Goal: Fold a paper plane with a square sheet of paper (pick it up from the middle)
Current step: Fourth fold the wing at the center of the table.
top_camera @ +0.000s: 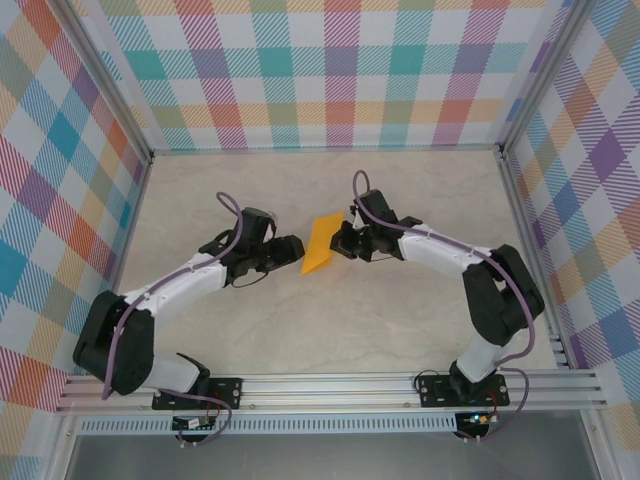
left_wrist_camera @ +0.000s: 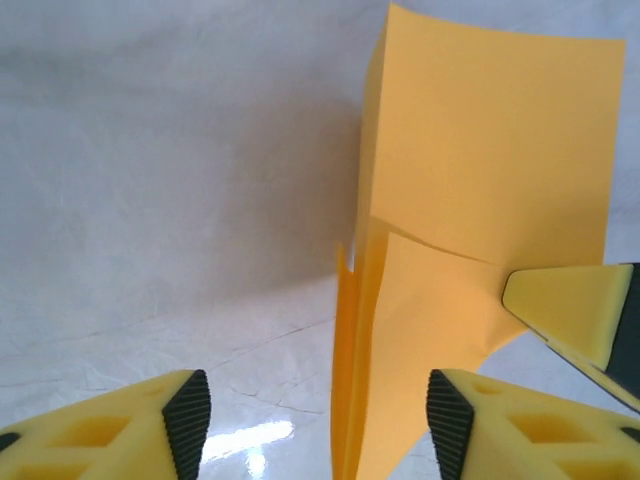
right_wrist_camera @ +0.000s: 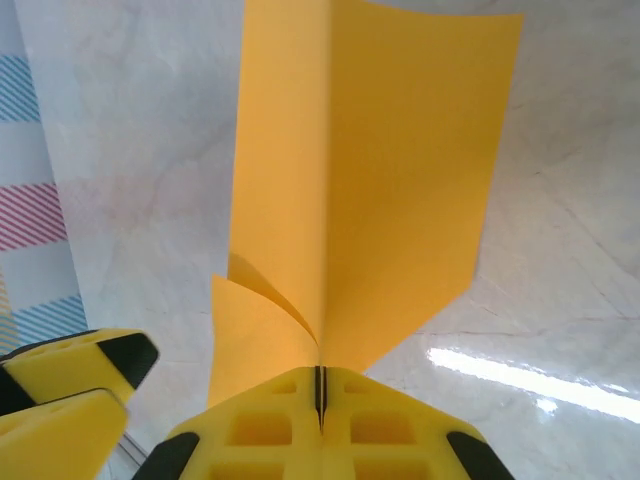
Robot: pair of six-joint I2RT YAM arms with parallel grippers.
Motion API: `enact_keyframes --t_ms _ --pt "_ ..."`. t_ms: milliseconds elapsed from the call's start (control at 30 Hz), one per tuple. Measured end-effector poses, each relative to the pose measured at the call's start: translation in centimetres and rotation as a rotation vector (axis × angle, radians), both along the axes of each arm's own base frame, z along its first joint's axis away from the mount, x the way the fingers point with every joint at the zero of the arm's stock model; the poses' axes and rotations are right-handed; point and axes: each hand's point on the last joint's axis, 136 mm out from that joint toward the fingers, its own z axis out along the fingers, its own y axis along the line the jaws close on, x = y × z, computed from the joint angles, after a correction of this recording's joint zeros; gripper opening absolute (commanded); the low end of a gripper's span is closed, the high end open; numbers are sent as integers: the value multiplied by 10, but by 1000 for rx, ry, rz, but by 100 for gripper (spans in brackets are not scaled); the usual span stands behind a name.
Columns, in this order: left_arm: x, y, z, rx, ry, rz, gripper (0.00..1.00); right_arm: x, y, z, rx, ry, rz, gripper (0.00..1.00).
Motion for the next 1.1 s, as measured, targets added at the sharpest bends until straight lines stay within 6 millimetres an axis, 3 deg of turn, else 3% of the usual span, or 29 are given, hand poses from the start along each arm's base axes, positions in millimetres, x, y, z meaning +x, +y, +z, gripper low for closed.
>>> enact_keyframes --t_ms 133,333,467,700,800,1100 --pt "0 5 23 -5 -74 -1 75 -1 -21 12 -63 -8 -99 0" --pt "1 8 36 -3 -131 -9 84 -4 -36 20 -192 15 -206 0" --pt "-1 7 24 16 -147 -46 88 -6 -29 20 -193 53 -262 0" --pt "-20 -4 -16 117 -260 -222 84 -11 -13 -39 -228 221 -340 0" --pt "-22 -7 -24 153 -320 -279 81 -13 -8 -53 -214 277 -370 0" --pt "-14 -38 -41 198 -510 -489 66 -17 3 -61 -159 377 -418 0"
